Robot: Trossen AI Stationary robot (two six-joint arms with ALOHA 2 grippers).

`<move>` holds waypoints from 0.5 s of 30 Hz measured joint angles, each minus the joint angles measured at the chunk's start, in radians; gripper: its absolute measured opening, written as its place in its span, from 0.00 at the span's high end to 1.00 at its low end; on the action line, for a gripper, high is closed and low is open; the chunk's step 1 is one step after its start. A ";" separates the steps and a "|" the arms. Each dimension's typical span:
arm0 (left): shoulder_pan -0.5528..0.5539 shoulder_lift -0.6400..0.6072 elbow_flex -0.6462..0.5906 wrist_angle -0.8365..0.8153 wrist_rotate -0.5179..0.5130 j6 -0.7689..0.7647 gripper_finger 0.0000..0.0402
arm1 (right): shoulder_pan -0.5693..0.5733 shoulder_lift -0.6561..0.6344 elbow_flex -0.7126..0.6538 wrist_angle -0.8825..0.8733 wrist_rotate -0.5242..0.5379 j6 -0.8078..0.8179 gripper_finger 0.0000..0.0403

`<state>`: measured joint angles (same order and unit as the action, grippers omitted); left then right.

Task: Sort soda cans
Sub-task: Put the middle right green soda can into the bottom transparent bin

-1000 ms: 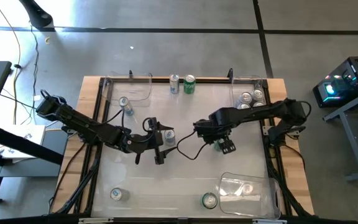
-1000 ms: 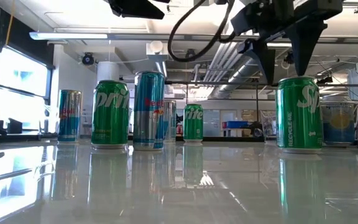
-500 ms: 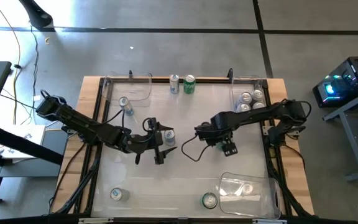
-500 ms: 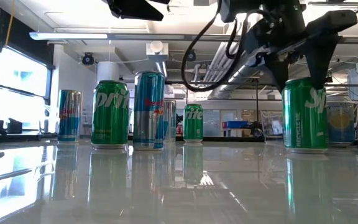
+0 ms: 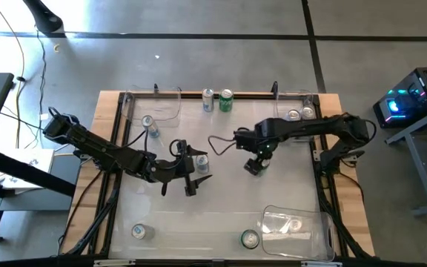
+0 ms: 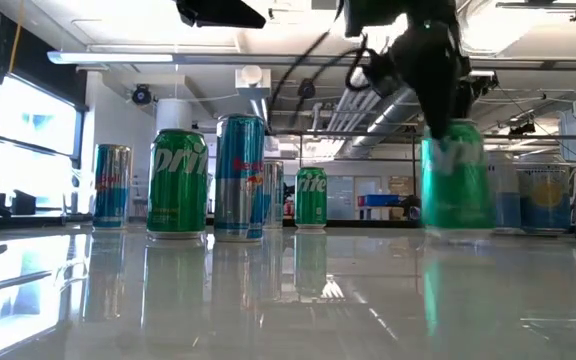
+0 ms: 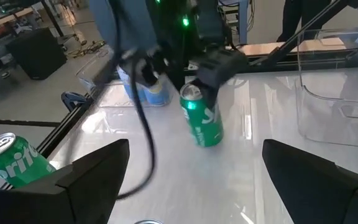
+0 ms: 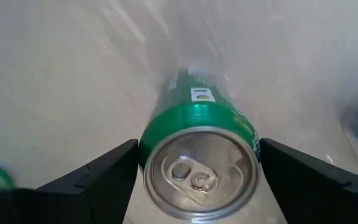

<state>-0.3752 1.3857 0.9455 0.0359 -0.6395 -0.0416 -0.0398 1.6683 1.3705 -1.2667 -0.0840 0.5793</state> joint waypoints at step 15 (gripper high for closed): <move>-0.001 0.000 0.000 -0.001 0.000 0.000 0.09 | -0.001 -0.096 0.001 0.004 0.078 -0.027 0.21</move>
<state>-0.3759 1.3856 0.9455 0.0349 -0.6395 -0.0415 -0.0406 1.5726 1.3716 -1.2631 -0.0061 0.5519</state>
